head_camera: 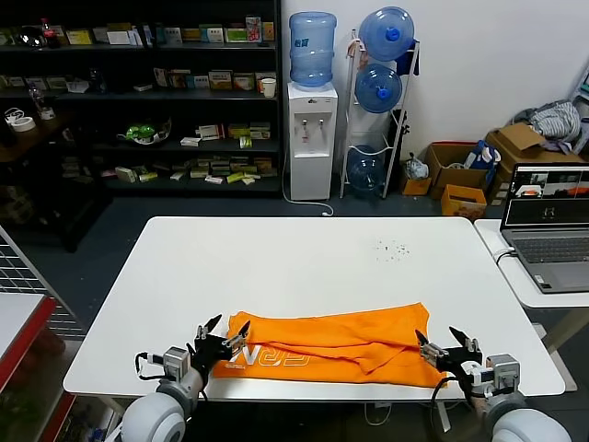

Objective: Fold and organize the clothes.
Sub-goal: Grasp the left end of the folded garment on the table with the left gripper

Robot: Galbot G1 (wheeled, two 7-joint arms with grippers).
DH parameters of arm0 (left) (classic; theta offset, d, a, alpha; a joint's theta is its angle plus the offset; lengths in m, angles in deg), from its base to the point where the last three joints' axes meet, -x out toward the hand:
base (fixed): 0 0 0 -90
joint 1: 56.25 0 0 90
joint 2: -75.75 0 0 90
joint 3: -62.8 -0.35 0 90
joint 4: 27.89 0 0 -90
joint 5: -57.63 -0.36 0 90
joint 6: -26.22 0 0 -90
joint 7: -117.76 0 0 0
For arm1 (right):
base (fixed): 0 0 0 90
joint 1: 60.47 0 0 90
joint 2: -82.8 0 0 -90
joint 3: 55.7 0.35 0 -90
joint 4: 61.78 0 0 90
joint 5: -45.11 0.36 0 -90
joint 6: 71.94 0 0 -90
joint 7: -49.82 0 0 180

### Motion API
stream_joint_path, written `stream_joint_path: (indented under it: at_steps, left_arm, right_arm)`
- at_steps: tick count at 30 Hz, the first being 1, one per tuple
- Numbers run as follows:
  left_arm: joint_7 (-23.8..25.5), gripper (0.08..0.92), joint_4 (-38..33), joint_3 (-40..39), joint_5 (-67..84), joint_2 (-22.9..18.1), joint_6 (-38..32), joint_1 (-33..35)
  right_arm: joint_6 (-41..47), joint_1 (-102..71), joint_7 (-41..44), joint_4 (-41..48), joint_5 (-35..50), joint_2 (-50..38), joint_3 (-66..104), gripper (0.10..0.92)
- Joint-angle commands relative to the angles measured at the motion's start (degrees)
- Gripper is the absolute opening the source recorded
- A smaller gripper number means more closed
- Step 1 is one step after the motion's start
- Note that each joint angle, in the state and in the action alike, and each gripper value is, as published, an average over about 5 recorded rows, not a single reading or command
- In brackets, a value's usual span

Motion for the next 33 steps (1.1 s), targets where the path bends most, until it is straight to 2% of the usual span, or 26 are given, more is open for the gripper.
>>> stream_joint_path:
  at_steps: [1, 4, 7, 21, 29, 33]
  left_arm:
    - [-0.5, 0.804, 3.0, -0.3, 1.1, -2.6, 0.2, 0.8]
    - [-0.8, 0.82, 3.6, -0.5, 1.3, -2.7, 0.6, 0.4]
    - [-1.1, 0.796, 3.6, -0.7, 1.6, -2.3, 1.7, 0.3]
    - [-1.7, 0.403, 3.5, -1.3, 1.3, -1.9, 3.3, 0.4]
    - [-1.9, 0.175, 0.4, -0.9, 2.0, -1.7, 3.2, 1.0]
    - [-2.4, 0.126, -2.6, 0.6, 2.2, -0.8, 3.4, 1.6]
  right_arm:
    - [-0.1, -1.3, -0.2, -1.0, -0.7, 0.3, 1.1, 0.813]
    - [-0.1, -1.2, -0.3, -1.1, -0.7, 0.3, 1.1, 0.821]
    - [-0.1, -1.2, -0.3, -1.1, -0.6, 0.3, 1.1, 0.822]
    - [0.0, -1.0, -0.3, -1.3, -0.5, 0.2, 1.0, 0.823]
    - [-0.2, -0.6, -0.4, -1.0, -0.6, 0.2, 1.1, 0.823]
    - [-0.3, -0.3, -0.5, -0.9, -0.6, 0.3, 1.1, 0.823]
